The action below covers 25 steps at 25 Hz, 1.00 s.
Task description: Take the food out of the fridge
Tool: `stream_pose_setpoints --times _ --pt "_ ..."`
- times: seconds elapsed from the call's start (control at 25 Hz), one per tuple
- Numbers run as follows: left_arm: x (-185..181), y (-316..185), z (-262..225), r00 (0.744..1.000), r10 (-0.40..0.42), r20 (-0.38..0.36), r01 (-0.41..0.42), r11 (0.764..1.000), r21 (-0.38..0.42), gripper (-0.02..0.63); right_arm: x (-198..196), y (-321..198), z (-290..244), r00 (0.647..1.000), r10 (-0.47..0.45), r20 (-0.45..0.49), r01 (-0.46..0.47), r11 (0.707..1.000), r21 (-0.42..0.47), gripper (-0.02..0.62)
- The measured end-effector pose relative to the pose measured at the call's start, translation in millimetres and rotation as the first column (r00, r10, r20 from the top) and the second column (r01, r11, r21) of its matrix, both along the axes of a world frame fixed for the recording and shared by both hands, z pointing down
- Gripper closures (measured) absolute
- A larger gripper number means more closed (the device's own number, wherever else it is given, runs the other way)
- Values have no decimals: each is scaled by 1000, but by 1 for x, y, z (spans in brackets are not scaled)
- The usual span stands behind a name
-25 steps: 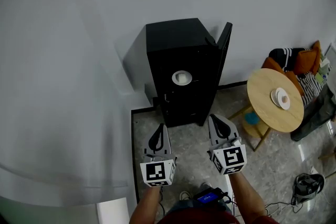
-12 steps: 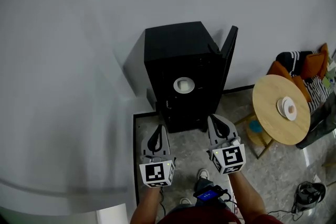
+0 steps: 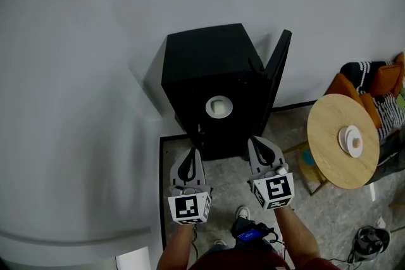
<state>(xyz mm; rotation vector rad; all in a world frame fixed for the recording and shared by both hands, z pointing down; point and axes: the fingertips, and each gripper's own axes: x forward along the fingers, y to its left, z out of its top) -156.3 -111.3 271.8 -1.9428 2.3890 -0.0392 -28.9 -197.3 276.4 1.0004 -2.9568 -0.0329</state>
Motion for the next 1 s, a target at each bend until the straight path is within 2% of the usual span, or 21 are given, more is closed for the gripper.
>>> stream_pose_setpoints --times 0.24,0.44,0.72,1.0 --pt "11 -38 4 1000 -5 -7 5 1000 -13 592 11 -40 6 1000 -6 17 7 1000 -27 574" --pt "10 -61 10 1000 -16 -13 15 1000 -20 592 5 -60 12 999 -32 8 32 999 -39 574" --pt "-11 -83 22 999 -22 -27 21 1000 -16 592 -19 -78 22 999 -50 -8 49 998 -40 574" --pt "-32 -95 31 1000 3 -11 -4 1000 -26 592 -43 -86 29 999 -36 -15 35 999 -41 574"
